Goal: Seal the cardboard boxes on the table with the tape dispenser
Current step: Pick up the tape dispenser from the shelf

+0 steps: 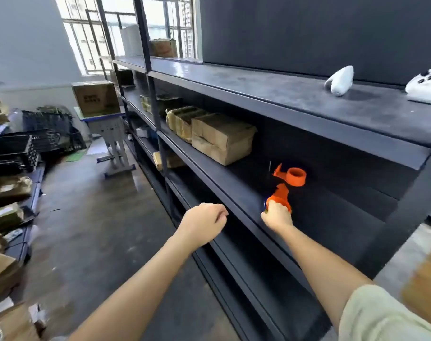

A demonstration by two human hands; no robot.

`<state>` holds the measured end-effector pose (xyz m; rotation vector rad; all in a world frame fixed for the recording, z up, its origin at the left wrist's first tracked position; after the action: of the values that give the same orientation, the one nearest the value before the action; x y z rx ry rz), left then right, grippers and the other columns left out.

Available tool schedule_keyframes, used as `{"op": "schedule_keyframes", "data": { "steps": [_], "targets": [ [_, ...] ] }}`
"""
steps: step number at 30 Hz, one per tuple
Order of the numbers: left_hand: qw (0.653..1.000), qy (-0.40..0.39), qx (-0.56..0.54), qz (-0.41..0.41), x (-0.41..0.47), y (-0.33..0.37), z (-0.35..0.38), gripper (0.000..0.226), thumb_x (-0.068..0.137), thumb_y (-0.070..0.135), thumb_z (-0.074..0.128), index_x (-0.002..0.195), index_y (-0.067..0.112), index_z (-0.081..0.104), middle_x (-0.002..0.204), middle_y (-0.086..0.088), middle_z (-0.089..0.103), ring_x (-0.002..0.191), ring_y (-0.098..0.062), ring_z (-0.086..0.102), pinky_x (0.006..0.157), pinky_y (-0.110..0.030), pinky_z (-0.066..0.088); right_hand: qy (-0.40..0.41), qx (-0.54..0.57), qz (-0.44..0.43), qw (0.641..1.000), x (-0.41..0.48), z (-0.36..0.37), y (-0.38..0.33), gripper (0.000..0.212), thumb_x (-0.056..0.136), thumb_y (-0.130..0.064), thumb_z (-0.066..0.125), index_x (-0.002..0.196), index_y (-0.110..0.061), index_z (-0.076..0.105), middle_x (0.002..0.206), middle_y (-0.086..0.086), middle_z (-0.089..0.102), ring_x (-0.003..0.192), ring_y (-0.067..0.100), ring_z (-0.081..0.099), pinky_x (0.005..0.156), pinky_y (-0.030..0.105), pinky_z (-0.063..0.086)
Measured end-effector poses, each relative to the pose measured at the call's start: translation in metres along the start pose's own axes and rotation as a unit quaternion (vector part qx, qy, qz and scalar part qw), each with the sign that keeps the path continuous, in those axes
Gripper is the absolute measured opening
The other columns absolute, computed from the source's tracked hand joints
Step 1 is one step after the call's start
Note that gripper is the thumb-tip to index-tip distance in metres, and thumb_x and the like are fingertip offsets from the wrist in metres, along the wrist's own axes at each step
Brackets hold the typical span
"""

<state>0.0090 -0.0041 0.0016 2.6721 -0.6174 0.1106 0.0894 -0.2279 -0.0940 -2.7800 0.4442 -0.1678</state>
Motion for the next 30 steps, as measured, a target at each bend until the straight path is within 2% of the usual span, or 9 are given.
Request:
{"op": "schedule_keyframes", "data": {
  "steps": [2,5,10,14,18,22,24,26,30],
  "targets": [
    [1.000,0.002,-0.010,-0.003,0.010,-0.006,0.003,0.032,0.097,0.022,0.037,0.118,0.020,0.061,0.109,0.006,0.066,0.105,-0.014,0.057,0.084,-0.025,0.044,-0.016,0.010,0.016,1.000,0.004,0.000,-0.001,0.029,0.082,-0.019,0.059,0.106,-0.005,0.055,0.105,0.012,0.065,0.095,0.030,0.062,0.078,0.030,0.046],
    [1.000,0.001,-0.013,0.004,0.023,-0.011,0.012,0.032,0.097,0.021,0.037,0.118,0.019,0.061,0.107,0.005,0.066,0.103,-0.014,0.057,0.082,-0.024,0.043,-0.020,0.053,0.054,0.997,0.010,0.007,0.002,0.070,0.085,-0.028,0.064,0.142,-0.008,0.028,0.105,0.002,0.059,0.100,0.026,0.060,0.088,0.031,0.048],
    [1.000,-0.013,-0.016,0.001,0.038,-0.017,0.025,0.031,0.097,0.021,0.038,0.117,0.019,0.061,0.087,0.009,0.061,0.093,-0.014,0.059,0.076,-0.023,0.042,-0.069,0.021,0.068,0.995,0.022,0.023,0.007,0.071,0.087,-0.051,0.056,0.138,-0.005,0.034,0.129,0.011,0.052,0.117,0.029,0.050,0.097,0.033,0.039],
    [1.000,-0.021,-0.017,-0.010,0.041,-0.017,0.031,0.031,0.097,0.021,0.038,0.116,0.021,0.062,0.083,0.008,0.063,0.093,-0.013,0.058,0.075,-0.023,0.042,0.051,0.080,0.057,0.994,0.026,0.020,0.002,0.081,0.076,-0.031,0.071,0.138,-0.008,0.025,0.119,0.013,0.054,0.089,0.024,0.054,0.067,0.029,0.037],
    [0.999,-0.026,-0.017,-0.023,0.038,-0.018,0.034,0.031,0.097,0.021,0.037,0.116,0.020,0.062,0.085,0.006,0.065,0.094,-0.013,0.057,0.077,-0.025,0.044,0.069,0.140,0.067,0.985,0.021,0.016,0.002,0.087,0.083,-0.021,0.066,0.147,-0.014,0.009,0.132,0.007,0.048,0.108,0.026,0.057,0.085,0.031,0.046],
    [0.998,-0.013,-0.029,-0.046,0.029,-0.017,0.035,0.030,0.097,0.022,0.038,0.116,0.020,0.062,0.091,0.005,0.064,0.098,-0.016,0.057,0.082,-0.028,0.045,0.001,0.203,-0.002,0.979,0.008,0.011,-0.007,0.058,0.092,-0.024,0.051,0.143,-0.010,0.025,0.126,0.011,0.053,0.104,0.027,0.055,0.088,0.032,0.045],
    [0.997,0.003,-0.039,-0.066,0.023,-0.017,0.035,0.029,0.096,0.022,0.039,0.113,0.021,0.063,0.088,0.008,0.063,0.096,-0.015,0.058,0.081,-0.029,0.047,-0.028,0.290,-0.020,0.956,-0.007,0.006,-0.017,0.050,0.094,-0.014,0.050,0.139,-0.006,0.031,0.096,0.005,0.055,0.082,0.019,0.053,0.074,0.013,0.042],
    [0.991,0.026,-0.081,-0.106,0.015,-0.022,0.034,0.026,0.096,0.025,0.040,0.108,0.023,0.064,0.088,0.008,0.067,0.092,-0.016,0.061,0.081,-0.031,0.049,-0.060,0.319,-0.038,0.945,-0.025,-0.003,-0.034,0.027,0.095,-0.009,0.047,0.118,0.006,0.046,0.067,-0.003,0.043,0.063,0.016,0.042,0.051,0.004,0.034],
    [0.958,0.093,-0.185,-0.199,-0.007,-0.035,0.029,0.031,0.098,0.032,0.040,0.092,0.011,0.061,0.085,-0.004,0.067,0.081,-0.025,0.062,0.079,-0.037,0.048,-0.126,0.398,-0.112,0.902,-0.060,-0.017,-0.076,0.021,0.095,-0.009,0.049,0.074,-0.011,0.049,0.059,-0.003,0.040,0.058,0.013,0.037,0.049,0.013,0.032]
  ]
}}
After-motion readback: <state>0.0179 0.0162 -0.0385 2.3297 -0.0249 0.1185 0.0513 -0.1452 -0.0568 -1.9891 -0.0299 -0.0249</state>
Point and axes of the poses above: each hand's wrist, its own x-axis towards the middle knuckle, its own z-axis out of the palm, y = z × x, the point moved 1 cm from there along x, towards the middle knuckle
